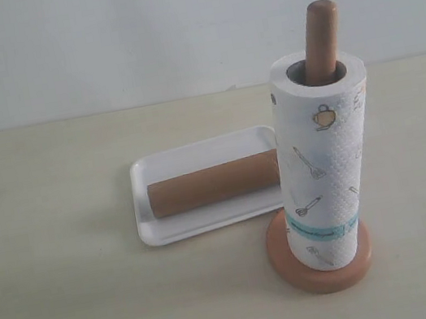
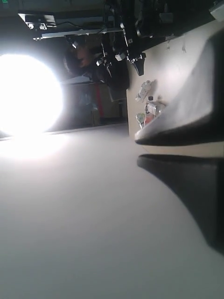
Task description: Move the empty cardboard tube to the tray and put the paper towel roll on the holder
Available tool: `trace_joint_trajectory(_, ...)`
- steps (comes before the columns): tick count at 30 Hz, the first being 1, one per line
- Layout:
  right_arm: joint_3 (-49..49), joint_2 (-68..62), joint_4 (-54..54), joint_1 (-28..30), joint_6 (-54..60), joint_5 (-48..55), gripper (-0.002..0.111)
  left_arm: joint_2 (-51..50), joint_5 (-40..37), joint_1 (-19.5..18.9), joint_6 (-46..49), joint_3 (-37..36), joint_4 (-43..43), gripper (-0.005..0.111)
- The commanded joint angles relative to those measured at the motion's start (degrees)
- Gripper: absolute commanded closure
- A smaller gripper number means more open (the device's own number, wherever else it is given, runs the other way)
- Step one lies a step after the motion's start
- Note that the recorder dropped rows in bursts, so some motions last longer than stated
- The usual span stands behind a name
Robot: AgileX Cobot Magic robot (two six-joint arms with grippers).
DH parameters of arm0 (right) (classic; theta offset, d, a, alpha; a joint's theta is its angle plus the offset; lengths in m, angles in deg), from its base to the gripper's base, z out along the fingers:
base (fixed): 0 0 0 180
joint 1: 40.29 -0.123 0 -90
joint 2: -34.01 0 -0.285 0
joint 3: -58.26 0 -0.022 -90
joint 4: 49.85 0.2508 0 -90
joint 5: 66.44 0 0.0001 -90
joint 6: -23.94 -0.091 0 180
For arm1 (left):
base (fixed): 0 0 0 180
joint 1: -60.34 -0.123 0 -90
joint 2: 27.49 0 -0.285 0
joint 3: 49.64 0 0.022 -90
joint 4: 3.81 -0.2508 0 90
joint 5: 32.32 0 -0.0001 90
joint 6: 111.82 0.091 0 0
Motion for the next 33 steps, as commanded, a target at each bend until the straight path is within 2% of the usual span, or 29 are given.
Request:
trace_joint_trajectory(1, -0.2, 0.2, -0.2, -0.1, -0.1, -0.4, 0.108, 0.3, 0.6, -0.2, -0.8, 0.2, -0.3, 0.100)
trace_joint_trajectory(9, -0.2, 0.2, -0.2, -0.1, -0.1, -0.4, 0.108, 0.3, -1.5, -0.2, 0.1, 0.2, -0.3, 0.100)
trace_joint_trajectory(12, -0.2, 0.2, -0.2, -0.1, -0.1, -0.4, 0.108, 0.7, -10.6, -0.6, 3.1, 0.2, -0.3, 0.100)
trace_joint_trajectory(16, -0.2, 0.2, -0.3, -0.1, -0.1, -0.5, 0.108, 1.7, -30.1, -0.8, 2.9, 0.2, 0.0, 0.100)
trace_joint_trajectory(19, -0.2, 0.2, -0.3, -0.1, -0.1, -0.3, 0.108, 3.6, -46.9, -0.8, 2.4, 0.2, 4.1, 0.100)
trace_joint_trajectory(21, -0.2, 0.2, -0.3, -0.1, -0.1, -0.3, 0.108, 5.5, -53.0, -1.6, 2.4, 0.1, 6.1, 0.100)
trace_joint_trajectory(26, -0.2, 0.2, -0.3, -0.1, -0.1, -0.3, 0.108, 13.7, -51.0, -6.8, 2.4, -5.9, 6.2, 0.100)
trace_joint_trajectory(33, -0.2, 0.2, -0.3, -0.1, -0.1, -0.3, 0.108, 29.5, -42.8, -17.9, -0.3, -19.8, 6.2, 0.100)
